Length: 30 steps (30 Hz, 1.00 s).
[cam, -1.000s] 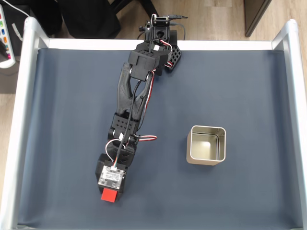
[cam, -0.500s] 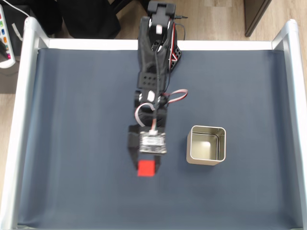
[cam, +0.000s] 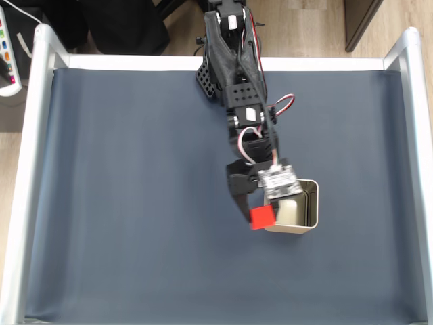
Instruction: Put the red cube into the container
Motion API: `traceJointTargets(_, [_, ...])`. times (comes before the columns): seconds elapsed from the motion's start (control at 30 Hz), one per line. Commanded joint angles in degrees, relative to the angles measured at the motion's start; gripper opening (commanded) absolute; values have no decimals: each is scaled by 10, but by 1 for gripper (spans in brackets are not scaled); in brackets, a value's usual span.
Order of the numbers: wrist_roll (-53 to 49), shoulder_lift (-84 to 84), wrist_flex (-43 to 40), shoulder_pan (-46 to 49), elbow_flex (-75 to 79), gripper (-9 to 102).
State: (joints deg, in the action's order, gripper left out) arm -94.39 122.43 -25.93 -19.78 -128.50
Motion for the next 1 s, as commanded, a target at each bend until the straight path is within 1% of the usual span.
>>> traceJointTargets(0.0, [11, 25, -3, -31, 3, 0])
traceJointTargets(0.3, [14, 35, -7, -81, -16, 0])
traceJointTargets(0.7, [25, 48, -4, -92, -36, 1])
traceJointTargets(0.77, [11, 60, -4, -93, -51, 5])
traceJointTargets(0.97, [19, 61, -3, -91, -54, 17])
